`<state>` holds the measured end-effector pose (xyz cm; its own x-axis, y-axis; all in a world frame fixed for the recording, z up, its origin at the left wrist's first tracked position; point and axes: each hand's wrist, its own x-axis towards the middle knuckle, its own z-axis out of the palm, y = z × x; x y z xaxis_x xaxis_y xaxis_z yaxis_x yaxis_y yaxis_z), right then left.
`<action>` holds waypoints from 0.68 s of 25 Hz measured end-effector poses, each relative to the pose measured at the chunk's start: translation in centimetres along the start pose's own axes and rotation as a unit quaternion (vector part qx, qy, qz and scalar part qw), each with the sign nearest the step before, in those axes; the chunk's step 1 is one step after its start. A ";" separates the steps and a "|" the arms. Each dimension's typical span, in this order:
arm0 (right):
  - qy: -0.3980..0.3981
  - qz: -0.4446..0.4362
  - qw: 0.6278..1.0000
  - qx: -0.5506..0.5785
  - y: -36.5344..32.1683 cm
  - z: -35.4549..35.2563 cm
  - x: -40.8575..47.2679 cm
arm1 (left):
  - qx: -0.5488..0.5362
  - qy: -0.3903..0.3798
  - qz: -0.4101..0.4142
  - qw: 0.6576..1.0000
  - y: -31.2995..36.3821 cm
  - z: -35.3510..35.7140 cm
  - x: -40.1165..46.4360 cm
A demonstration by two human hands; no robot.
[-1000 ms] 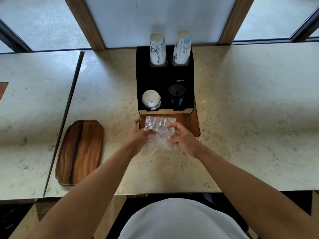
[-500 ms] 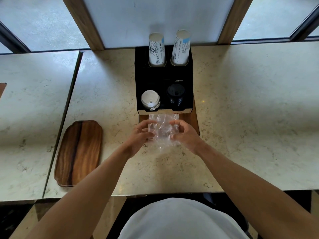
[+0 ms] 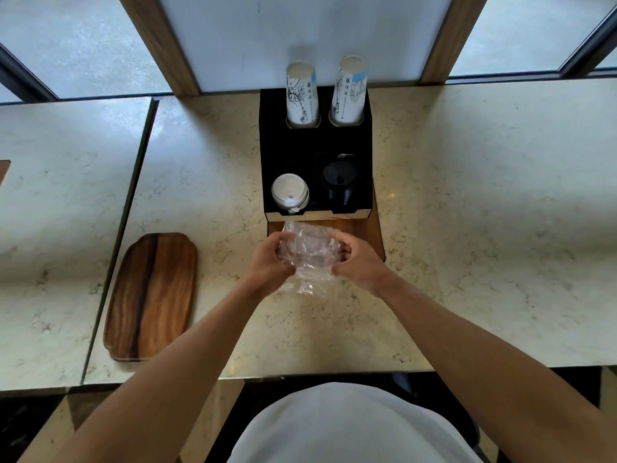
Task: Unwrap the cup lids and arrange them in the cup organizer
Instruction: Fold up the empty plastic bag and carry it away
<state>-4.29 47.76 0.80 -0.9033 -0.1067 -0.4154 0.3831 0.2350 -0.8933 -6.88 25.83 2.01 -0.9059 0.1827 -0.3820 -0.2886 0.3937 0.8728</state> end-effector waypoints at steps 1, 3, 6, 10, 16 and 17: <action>0.002 -0.004 1.000 -0.020 0.0 0.1 0.0 | 0.017 0.007 0.013 1.000 -0.1 0.2 0.1; 0.009 -0.020 0.997 -0.074 -0.2 0.4 0.1 | 0.075 0.033 0.032 0.996 -0.3 0.4 0.2; 0.043 -0.060 0.982 -0.173 -0.5 1.0 0.2 | 0.169 0.074 0.059 0.981 -0.6 0.8 0.6; 0.097 -0.091 0.958 -0.254 -0.7 1.0 0.3 | 0.253 0.084 0.074 0.961 -0.8 0.9 0.9; 0.136 -0.066 0.951 -0.269 -0.4 0.6 0.3 | 0.294 0.039 0.119 0.947 -0.8 0.4 0.9; 0.137 -0.063 0.957 -0.247 -0.5 0.6 0.3 | 0.289 0.028 0.109 0.951 -0.6 0.4 0.9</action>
<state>-4.65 47.03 1.02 -0.9789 0.0765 -0.1894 0.1909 0.6725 -0.7150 -7.37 26.07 1.00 -0.9445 0.2743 -0.1806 0.1108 0.7839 0.6110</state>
